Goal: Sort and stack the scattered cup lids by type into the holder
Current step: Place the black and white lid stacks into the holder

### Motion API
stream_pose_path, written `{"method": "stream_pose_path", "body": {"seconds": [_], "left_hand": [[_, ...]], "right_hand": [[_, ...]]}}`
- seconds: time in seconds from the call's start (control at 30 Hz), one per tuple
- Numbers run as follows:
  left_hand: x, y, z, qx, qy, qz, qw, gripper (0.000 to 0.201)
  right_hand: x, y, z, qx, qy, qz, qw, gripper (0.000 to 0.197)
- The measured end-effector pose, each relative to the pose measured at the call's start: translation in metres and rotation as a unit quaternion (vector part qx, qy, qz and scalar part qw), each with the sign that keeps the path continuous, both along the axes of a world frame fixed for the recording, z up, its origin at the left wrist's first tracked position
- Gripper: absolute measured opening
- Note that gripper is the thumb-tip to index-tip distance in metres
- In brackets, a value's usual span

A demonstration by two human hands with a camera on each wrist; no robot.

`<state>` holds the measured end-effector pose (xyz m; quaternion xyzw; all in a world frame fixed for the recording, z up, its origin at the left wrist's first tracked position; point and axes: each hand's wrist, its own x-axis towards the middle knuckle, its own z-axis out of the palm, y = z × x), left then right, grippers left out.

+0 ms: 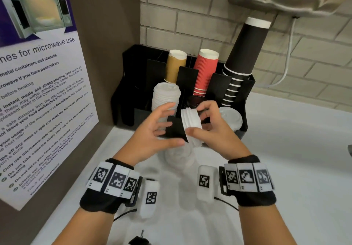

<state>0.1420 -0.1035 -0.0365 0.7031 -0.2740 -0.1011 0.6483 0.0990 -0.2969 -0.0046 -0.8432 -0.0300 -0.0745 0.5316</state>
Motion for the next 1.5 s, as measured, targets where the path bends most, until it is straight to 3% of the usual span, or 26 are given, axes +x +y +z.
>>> {"method": "stream_pose_path", "body": {"seconds": [0.1, 0.23, 0.5, 0.73, 0.97, 1.07, 1.23, 1.33, 1.5], "left_hand": [[-0.007, -0.012, 0.000, -0.011, 0.018, -0.050, 0.999, 0.101], [-0.012, -0.016, 0.005, -0.041, 0.020, -0.070, 0.997, 0.094], [-0.011, -0.013, 0.007, -0.040, 0.018, -0.088, 0.995, 0.090], [-0.009, -0.014, 0.007, -0.040, 0.019, -0.085, 0.995, 0.093], [-0.006, -0.016, 0.005, -0.032, 0.017, -0.087, 0.996, 0.095], [-0.003, -0.015, 0.003, -0.037, 0.023, -0.082, 0.996, 0.098], [0.005, -0.002, 0.004, -0.039, 0.003, 0.011, 0.999, 0.064], [0.013, 0.008, 0.002, -0.044, -0.010, 0.059, 0.997, 0.047], [0.020, 0.013, -0.002, -0.037, -0.020, 0.083, 0.996, 0.037]], "right_hand": [[-0.015, 0.005, 0.001, 0.102, 0.004, 0.052, 0.993, 0.059], [-0.022, 0.003, -0.004, 0.155, 0.011, 0.075, 0.985, 0.057], [-0.025, 0.000, -0.006, 0.171, 0.025, 0.074, 0.982, 0.051], [-0.027, -0.005, -0.007, 0.129, 0.005, 0.061, 0.990, 0.069], [-0.027, -0.001, -0.005, 0.119, -0.011, 0.055, 0.991, 0.062], [-0.023, -0.002, -0.001, 0.101, -0.030, 0.043, 0.993, 0.058], [-0.001, -0.053, 0.018, -0.001, -0.120, -0.130, 0.984, 0.057], [0.015, -0.089, 0.022, -0.101, -0.081, -0.182, 0.975, 0.062], [0.034, -0.110, 0.017, -0.250, -0.008, -0.156, 0.956, 0.070]]}}
